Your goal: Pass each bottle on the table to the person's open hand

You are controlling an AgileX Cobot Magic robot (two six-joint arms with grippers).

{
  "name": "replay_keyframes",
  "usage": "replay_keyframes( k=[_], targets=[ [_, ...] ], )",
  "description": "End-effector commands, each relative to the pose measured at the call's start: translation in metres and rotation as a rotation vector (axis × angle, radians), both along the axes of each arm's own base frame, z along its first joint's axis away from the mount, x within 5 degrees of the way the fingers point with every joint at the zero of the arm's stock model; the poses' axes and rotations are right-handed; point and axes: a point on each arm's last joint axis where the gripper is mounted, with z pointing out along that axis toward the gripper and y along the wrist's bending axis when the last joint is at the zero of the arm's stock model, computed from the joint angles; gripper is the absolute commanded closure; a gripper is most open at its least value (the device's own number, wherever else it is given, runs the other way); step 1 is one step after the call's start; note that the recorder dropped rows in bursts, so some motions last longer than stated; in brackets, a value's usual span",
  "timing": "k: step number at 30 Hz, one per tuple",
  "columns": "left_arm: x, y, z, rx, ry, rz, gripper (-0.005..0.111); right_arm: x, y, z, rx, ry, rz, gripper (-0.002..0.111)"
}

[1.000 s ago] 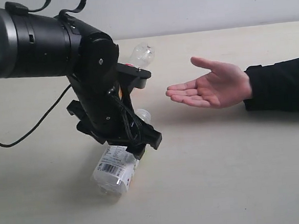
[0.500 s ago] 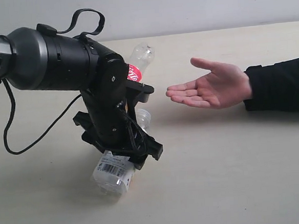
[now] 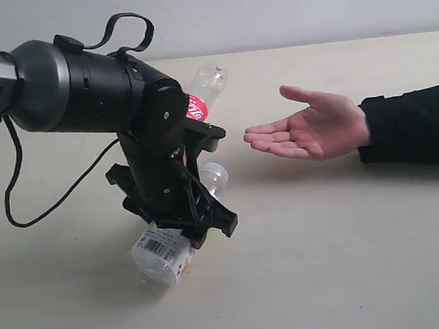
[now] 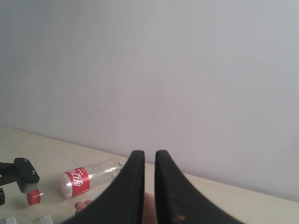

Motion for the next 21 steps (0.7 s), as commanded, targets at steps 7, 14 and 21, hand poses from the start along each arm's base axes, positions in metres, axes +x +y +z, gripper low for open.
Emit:
replay_keyframes(
  k=[7,14,21],
  targets=[
    [-0.009,0.006,0.065,-0.044,-0.057,0.006,0.107,0.0,0.0,0.0,-0.003,-0.015,-0.004,0.098],
    [-0.022,-0.009,0.131,-0.346,-0.032,0.106,0.107,0.0,0.0,0.0,-0.003,-0.015,-0.004,0.098],
    [-0.018,-0.032,0.146,-0.616,-0.045,0.134,0.107,0.0,0.0,0.0,-0.003,-0.015,-0.004,0.098]
  ],
)
